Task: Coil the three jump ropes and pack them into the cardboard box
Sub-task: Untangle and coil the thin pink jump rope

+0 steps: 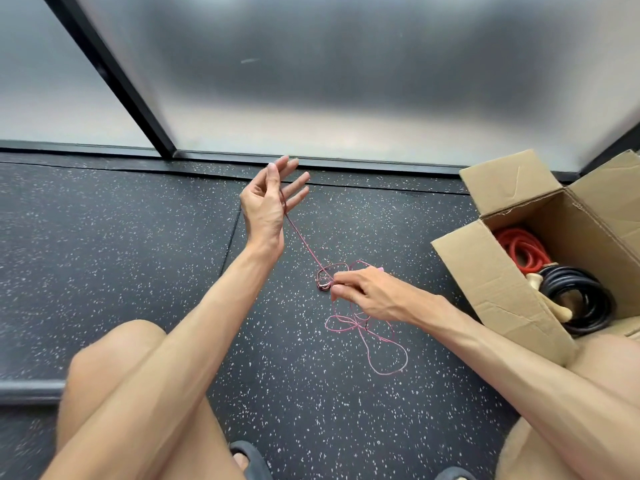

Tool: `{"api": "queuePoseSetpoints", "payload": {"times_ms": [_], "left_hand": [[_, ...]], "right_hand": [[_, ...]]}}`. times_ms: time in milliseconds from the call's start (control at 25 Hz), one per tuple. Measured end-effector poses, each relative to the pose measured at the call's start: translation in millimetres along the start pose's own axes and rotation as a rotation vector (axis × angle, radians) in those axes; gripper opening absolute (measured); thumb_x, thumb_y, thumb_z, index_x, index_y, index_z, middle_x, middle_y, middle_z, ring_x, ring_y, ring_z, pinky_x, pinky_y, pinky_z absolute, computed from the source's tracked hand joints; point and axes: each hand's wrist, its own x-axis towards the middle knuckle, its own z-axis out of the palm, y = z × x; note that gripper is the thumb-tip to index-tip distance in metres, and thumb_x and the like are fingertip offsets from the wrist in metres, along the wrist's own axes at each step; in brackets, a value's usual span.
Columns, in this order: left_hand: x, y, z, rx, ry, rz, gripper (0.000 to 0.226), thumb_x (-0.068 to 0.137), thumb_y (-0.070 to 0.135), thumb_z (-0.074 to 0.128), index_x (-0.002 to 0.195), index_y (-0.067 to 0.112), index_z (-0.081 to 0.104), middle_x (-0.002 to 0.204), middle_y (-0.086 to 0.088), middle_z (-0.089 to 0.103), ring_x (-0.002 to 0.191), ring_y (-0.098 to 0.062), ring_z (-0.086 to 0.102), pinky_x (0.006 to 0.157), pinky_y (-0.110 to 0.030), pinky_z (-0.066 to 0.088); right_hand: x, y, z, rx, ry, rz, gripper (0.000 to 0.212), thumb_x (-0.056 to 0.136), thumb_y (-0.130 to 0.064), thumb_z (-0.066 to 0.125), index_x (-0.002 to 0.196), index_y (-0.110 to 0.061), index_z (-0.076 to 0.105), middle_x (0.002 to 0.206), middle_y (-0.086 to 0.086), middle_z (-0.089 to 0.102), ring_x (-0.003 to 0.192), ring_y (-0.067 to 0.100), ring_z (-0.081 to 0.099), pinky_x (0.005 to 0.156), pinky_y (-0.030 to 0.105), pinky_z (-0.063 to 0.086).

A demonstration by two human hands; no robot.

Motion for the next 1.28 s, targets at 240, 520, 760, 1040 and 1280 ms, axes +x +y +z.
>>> {"api": "queuePoseSetpoints", "payload": {"times_ms": [240,520,760,1040,1280], "left_hand": [[-2,-7,-17,0.702,-0.211,0.172,0.034,0.105,0.031,0.047,0.114,0.005,0.067,0.091,-0.009,0.077,0.079,-0.019,0.076,0.073,-0.034,0.061],[-21,-12,-13,1.096,-0.626,-0.070,0.044,0.105,0.037,0.046,0.081,0.005,0.065,0.054,-0.009,0.067,0.043,-0.024,0.064,0.050,-0.031,0.053],[-23,-8,-2,0.691,-0.773,-0.361,0.061,0.107,0.042,0.036,0.071,0.000,0.061,0.042,-0.007,0.040,0.037,-0.018,0.035,0.056,-0.033,0.044],[-28,8,13,0.164,-0.835,-0.520,0.043,0.106,0.026,0.032,0.073,0.008,0.052,0.050,0.001,0.019,0.045,-0.015,0.020,0.052,-0.029,0.035],[-25,19,15,-0.116,-0.693,-0.438,0.031,0.105,0.015,0.032,0.095,0.005,0.059,0.060,0.001,0.047,0.054,-0.014,0.047,0.071,-0.032,0.050]], "right_hand": [[-9,-19,-24,0.066,0.237,-0.130,0.015,0.101,-0.021,0.055,0.098,-0.016,0.068,0.067,-0.017,0.057,0.056,0.004,0.051,0.055,0.012,0.031],[-14,-6,-52,-0.123,0.730,-0.091,0.013,0.098,-0.023,0.060,0.094,-0.012,0.055,0.075,-0.004,0.064,0.060,0.010,0.058,0.059,0.029,0.052],[-10,8,-59,-0.043,0.848,-0.041,0.014,0.097,-0.020,0.060,0.087,-0.011,0.059,0.072,-0.008,0.061,0.060,0.000,0.052,0.056,0.024,0.045],[-1,26,-59,0.372,0.773,0.082,0.023,0.101,-0.021,0.055,0.082,-0.010,0.059,0.059,0.006,0.063,0.053,0.025,0.061,0.055,0.038,0.053],[15,40,-21,0.501,0.391,0.209,0.031,0.106,-0.017,0.044,0.084,-0.004,0.062,0.067,0.020,0.068,0.056,0.025,0.065,0.057,0.030,0.052]]}}
